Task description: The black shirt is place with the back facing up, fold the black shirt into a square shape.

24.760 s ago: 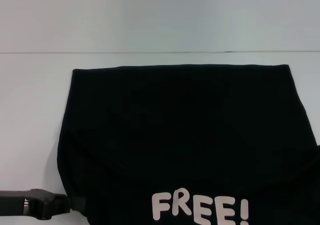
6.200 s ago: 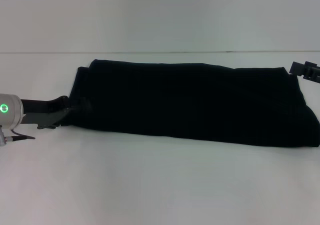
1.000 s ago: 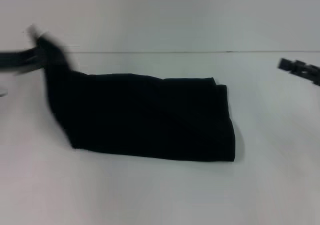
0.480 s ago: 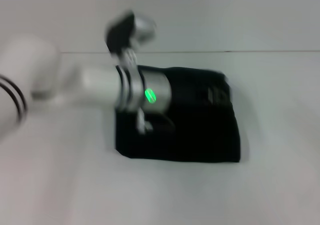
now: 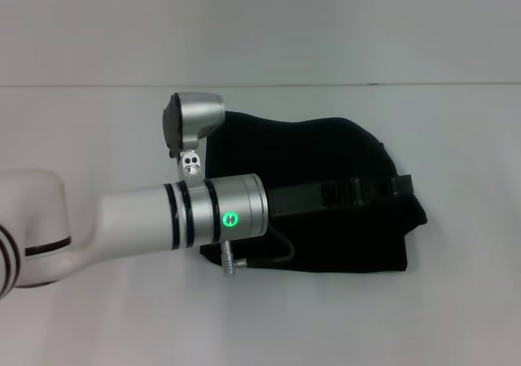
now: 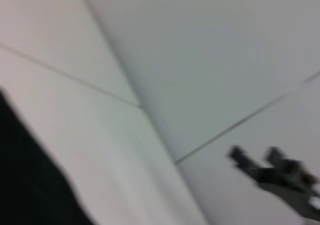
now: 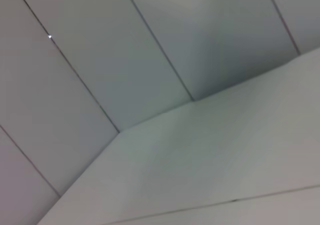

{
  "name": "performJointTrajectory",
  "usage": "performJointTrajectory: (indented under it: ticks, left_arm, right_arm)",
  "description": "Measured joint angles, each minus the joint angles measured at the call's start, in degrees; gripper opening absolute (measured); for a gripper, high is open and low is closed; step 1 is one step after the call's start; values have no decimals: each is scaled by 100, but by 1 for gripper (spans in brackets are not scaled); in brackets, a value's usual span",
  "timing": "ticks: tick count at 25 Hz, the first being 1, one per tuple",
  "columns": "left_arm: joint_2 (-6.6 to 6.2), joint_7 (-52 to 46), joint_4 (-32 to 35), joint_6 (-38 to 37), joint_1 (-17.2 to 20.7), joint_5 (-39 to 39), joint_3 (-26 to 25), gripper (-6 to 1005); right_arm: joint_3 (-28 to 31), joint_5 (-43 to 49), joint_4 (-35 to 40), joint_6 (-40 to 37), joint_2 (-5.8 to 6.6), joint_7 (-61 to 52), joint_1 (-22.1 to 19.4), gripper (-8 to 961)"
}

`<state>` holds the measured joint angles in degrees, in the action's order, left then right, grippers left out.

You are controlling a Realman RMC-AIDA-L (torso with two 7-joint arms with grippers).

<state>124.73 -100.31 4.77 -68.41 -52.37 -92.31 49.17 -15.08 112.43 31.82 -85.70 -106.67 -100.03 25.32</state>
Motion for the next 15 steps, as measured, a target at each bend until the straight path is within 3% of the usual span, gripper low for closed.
performJointTrajectory:
  ticks: [5, 8, 10, 15]
  left_arm:
    - [-46, 455, 812, -1115, 453, -43, 126, 323]
    - [-83, 868, 1570, -1464, 928, -64, 214, 430]
    - [-107, 1271, 1980, -1642, 1244, -86, 203, 668]
    - [-178, 2226, 2484, -1879, 1770, -229, 121, 851]
  right_arm:
    - [-248, 510, -14, 40, 81, -1062, 374, 919]
    - [-630, 676, -66, 45, 106, -1656, 671, 919]
    - [-928, 750, -96, 127, 81, -1959, 860, 919]
    - [-1569, 1022, -476, 648, -8, -2503, 1358, 919]
